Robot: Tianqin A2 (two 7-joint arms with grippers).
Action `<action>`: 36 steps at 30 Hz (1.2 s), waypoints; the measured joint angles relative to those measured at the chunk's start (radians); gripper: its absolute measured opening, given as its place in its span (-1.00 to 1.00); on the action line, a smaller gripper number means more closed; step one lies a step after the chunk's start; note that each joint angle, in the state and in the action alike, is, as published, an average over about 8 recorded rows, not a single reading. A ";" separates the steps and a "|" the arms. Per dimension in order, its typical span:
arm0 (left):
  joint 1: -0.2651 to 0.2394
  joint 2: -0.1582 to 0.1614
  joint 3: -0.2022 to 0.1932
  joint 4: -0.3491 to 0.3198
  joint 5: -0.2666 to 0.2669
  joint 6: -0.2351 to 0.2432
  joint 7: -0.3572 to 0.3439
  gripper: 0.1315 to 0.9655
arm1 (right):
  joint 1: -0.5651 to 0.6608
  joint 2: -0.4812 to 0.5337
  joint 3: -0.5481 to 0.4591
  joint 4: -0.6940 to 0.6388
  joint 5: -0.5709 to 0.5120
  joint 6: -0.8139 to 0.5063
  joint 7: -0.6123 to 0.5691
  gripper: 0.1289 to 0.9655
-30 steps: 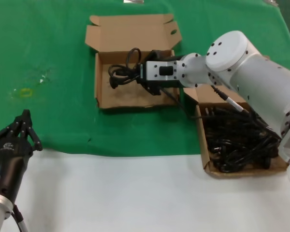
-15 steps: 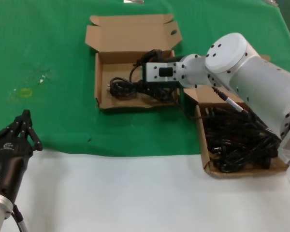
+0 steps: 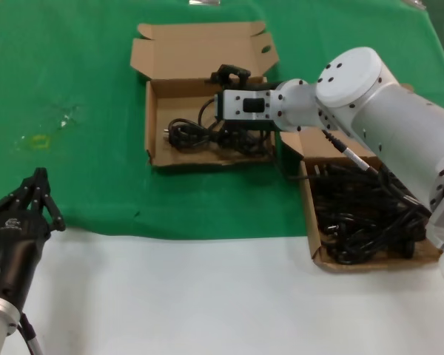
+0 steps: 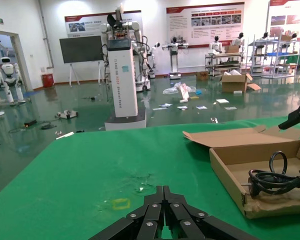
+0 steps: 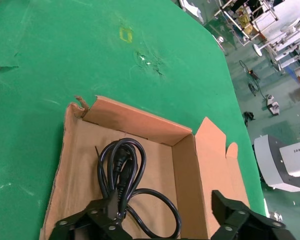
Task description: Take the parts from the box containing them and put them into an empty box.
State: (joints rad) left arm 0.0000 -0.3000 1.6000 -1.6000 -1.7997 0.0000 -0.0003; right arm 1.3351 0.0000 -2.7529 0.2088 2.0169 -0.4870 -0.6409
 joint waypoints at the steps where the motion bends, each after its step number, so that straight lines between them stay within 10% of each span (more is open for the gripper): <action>1: 0.000 0.000 0.000 0.000 0.000 0.000 0.000 -0.96 | 0.000 0.000 0.000 0.000 0.000 0.000 0.000 0.02; 16: 0.000 0.000 0.000 0.000 0.000 0.000 0.000 -0.75 | -0.154 0.035 0.133 0.160 -0.025 0.056 0.073 0.77; 36: 0.000 0.000 0.000 0.000 0.000 0.000 0.000 0.22 | -0.509 0.114 0.439 0.530 -0.083 0.186 0.244 1.00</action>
State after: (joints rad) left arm 0.0000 -0.3000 1.6000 -1.6000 -1.7998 0.0000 -0.0002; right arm 0.8263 0.1143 -2.3135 0.7389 1.9343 -0.3014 -0.3968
